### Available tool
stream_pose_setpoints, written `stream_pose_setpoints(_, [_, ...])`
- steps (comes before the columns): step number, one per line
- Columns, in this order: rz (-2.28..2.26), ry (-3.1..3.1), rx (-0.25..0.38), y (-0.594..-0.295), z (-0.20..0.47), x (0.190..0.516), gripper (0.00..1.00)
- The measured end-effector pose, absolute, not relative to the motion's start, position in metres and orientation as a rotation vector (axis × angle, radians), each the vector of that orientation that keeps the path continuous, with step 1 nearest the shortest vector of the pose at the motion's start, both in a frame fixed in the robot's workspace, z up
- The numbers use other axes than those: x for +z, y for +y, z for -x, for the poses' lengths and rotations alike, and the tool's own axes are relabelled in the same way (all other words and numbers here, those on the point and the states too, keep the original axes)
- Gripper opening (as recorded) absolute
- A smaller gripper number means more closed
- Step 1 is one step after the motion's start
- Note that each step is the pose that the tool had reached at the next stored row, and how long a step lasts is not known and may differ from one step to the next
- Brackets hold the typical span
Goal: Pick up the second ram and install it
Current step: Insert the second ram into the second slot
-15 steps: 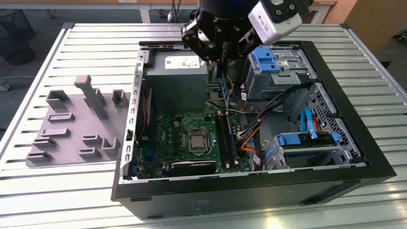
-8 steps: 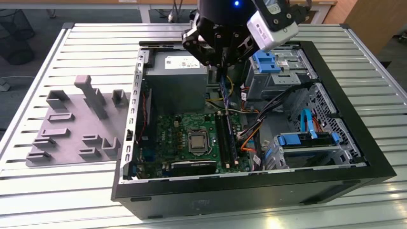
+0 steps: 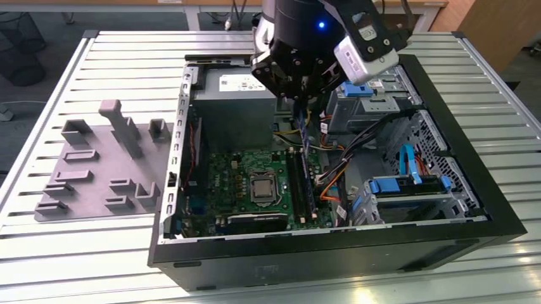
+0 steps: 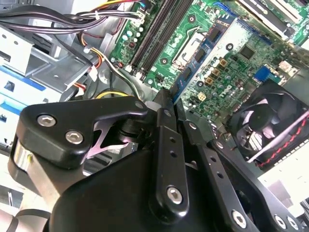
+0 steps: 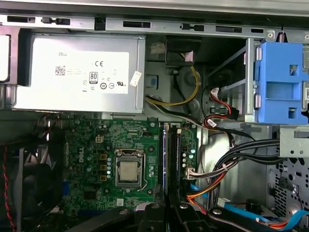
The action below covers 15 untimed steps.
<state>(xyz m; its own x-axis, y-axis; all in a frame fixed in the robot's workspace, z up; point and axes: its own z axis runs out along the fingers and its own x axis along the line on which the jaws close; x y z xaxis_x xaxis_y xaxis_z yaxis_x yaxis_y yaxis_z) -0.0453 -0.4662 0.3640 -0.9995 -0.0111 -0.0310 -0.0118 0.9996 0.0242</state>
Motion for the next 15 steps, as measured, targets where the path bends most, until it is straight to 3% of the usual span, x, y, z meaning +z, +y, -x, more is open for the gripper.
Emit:
stream_pose_setpoints(6, [0.012, 3.111, 0.037, -0.466, 0.040, 0.354, 0.14])
stream_pose_setpoints(8, [0.012, 3.110, 0.038, -0.466, 0.040, 0.375, 0.14])
stream_pose_setpoints(15, [0.002, 3.110, 0.038, -0.466, 0.040, 0.374, 0.14])
